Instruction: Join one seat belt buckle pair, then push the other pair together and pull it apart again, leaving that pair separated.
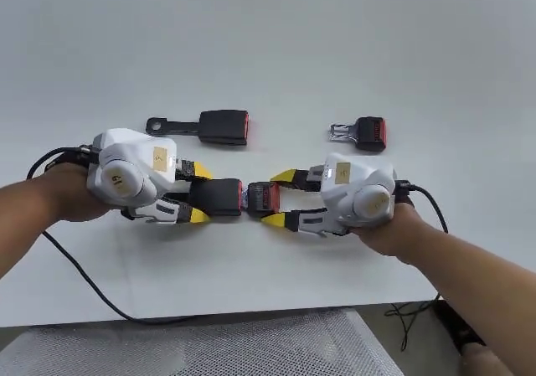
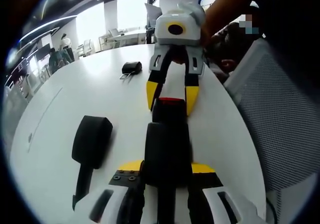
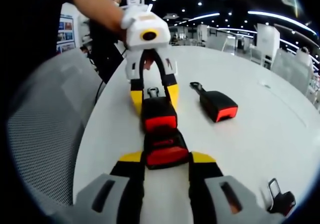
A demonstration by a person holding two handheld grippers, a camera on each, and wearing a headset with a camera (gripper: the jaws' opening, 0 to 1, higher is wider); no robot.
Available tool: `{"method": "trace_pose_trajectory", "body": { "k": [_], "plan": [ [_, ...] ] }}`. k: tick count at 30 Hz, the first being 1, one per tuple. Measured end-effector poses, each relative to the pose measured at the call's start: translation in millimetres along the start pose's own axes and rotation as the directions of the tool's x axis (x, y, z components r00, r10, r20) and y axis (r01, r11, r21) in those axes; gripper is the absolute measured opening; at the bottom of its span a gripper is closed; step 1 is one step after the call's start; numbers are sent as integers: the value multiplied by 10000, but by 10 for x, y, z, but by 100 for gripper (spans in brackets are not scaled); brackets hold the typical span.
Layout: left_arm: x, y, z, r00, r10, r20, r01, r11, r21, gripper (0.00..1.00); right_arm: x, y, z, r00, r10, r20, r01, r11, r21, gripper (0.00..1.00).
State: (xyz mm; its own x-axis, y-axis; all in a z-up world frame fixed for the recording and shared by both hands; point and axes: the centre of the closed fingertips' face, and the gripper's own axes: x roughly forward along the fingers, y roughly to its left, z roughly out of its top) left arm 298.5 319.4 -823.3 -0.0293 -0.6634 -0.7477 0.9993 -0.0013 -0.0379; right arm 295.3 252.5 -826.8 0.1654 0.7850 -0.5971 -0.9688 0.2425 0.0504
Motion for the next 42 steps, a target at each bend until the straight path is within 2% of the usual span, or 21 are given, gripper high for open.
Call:
{"method": "trace_pose_trajectory", "body": {
  "k": [23,29,33,36,37,38,39,40,41,42],
  "plan": [
    [-6,1,7,9995,-13,310,19,9998,-197,34,3,-6,1,10000,-69,67,69,10000,65,33],
    [-5,2,8,9995,4,325,4,9997,-259,34,7,-2,9,10000,-67,-70,67,10000,66,34],
    [5,-6,20,10000,41,82,-39,9997,-228,35,13,-1,13,9999,-109,-134,109,9999,56,35],
    [-5,-40,38,9999,-98,-130,87,9968,-795,40,7,-1,-6,9987,-286,-411,278,9994,-184,36],
    [-17,-29,27,9994,-22,-338,-7,9964,-850,44,4,6,-8,9984,-334,-448,334,9994,-23,40],
    [-39,40,18,9973,413,-603,-467,9948,-901,48,-5,-1,-4,9981,-392,-468,401,9990,184,47],
    [-50,46,58,9979,455,-459,-496,9943,-942,55,-13,-13,11,9979,-477,-447,494,9981,376,55],
    [-68,49,119,9986,514,-136,-525,9941,-954,60,-23,-25,31,9978,-550,-381,566,9975,412,65],
    [-96,57,221,9972,627,406,-576,9915,-1169,64,-44,-38,65,9975,-667,-223,674,9972,331,70],
    [-126,59,240,9965,683,482,-607,9877,-1441,66,-62,-48,84,9970,-759,-155,762,9968,250,72]
  ]
}}
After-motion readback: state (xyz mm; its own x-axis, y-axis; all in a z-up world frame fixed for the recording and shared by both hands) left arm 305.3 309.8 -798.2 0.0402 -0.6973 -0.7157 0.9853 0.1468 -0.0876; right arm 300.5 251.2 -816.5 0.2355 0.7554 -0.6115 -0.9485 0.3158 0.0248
